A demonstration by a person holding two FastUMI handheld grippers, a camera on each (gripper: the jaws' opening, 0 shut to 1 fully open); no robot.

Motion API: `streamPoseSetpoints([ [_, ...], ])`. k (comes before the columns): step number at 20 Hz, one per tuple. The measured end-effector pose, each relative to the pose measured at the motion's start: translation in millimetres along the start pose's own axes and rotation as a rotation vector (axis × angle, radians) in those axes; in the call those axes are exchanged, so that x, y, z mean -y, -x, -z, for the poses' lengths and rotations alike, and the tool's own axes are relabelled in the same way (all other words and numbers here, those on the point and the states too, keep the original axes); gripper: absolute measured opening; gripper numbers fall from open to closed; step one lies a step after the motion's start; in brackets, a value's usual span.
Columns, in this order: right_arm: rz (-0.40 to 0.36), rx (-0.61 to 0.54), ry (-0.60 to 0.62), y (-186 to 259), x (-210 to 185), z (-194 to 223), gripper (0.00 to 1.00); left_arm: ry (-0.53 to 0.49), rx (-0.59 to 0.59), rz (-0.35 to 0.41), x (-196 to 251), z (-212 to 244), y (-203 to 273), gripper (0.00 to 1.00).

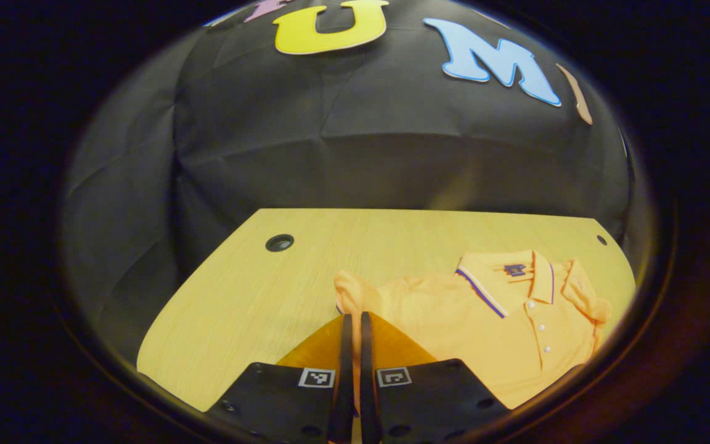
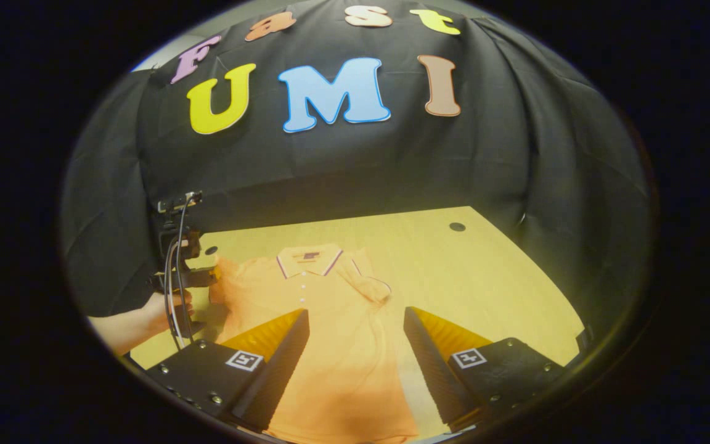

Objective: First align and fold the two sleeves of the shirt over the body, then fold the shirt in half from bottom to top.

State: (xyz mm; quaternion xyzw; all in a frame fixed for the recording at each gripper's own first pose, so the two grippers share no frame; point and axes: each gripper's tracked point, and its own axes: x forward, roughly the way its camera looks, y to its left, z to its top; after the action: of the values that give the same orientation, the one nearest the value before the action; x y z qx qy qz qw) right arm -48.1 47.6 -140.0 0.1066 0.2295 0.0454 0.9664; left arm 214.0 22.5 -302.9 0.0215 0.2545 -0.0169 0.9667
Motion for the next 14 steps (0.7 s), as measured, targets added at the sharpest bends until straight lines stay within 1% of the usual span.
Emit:
streamPoseSetpoints([
  [2,-0.002,0.003,0.007,3.4,-3.6,-0.8,0.96,-0.019,0.011,0.032,19.8,-6.6,3.3,0.1],
  [4,0.001,0.006,0.014,6.0,-4.2,-0.7,0.96,-0.034,0.015,0.069,40.9,-8.3,4.4,0.12],
  [6,0.012,0.007,0.015,7.0,-3.1,1.1,0.96,-0.071,0.011,0.093,56.7,-5.6,3.2,0.12],
  [11,0.045,-0.016,-0.006,5.6,0.4,14.3,0.96,-0.139,-0.026,0.149,83.3,11.9,-3.9,0.11],
  [12,0.05,-0.021,-0.012,4.2,0.2,17.5,0.94,-0.145,-0.034,0.153,86.8,15.8,-4.3,0.1],
  [13,0.054,-0.022,-0.016,3.0,-0.5,19.4,0.94,-0.147,-0.04,0.162,90.1,19.0,-5.5,0.11],
  [14,0.062,-0.026,-0.016,1.4,0.2,20.9,0.96,-0.149,-0.05,0.181,95.9,22.5,-5.9,0.12],
])
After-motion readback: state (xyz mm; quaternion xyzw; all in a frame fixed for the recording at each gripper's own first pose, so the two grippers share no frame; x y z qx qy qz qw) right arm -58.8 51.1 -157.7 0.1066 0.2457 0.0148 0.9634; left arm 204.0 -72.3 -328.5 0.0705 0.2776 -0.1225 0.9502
